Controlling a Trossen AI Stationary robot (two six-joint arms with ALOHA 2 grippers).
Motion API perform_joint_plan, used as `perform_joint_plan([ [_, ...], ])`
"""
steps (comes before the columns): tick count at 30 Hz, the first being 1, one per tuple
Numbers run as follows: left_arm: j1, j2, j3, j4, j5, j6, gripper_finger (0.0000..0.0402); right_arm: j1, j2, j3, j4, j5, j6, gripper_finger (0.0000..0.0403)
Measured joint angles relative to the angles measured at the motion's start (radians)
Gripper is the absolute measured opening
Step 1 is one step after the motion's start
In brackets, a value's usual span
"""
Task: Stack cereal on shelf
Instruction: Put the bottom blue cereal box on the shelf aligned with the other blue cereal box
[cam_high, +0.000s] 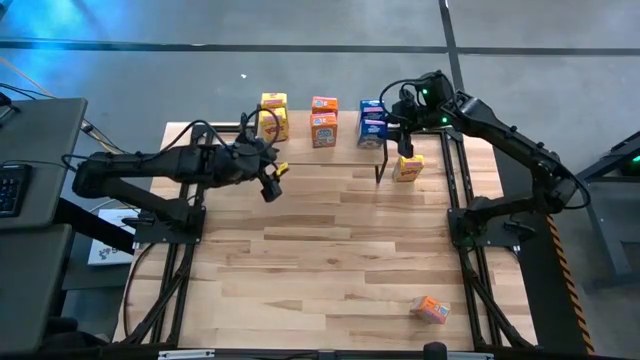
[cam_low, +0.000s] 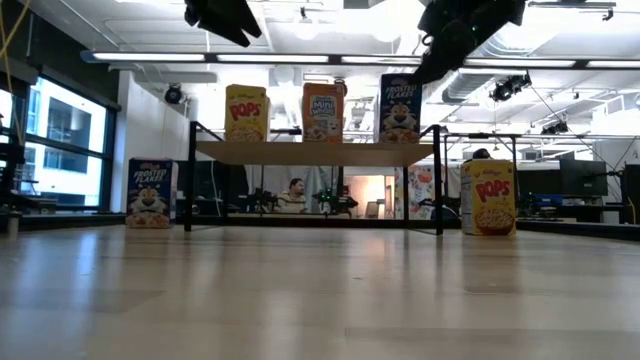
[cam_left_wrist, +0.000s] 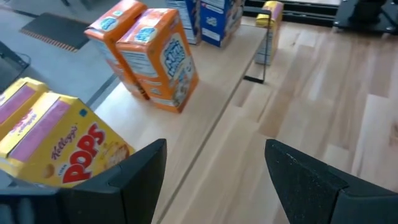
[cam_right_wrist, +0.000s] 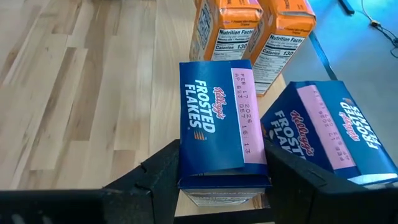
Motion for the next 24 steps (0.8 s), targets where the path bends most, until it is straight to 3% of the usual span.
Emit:
perform_joint_plan([
  [24, 0.010, 0.000, 0.000, 0.001, 0.021, 0.000, 0.0264, 0.000, 0.013, 0.000, 0.006, 0.032, -0.021, 0.0188],
])
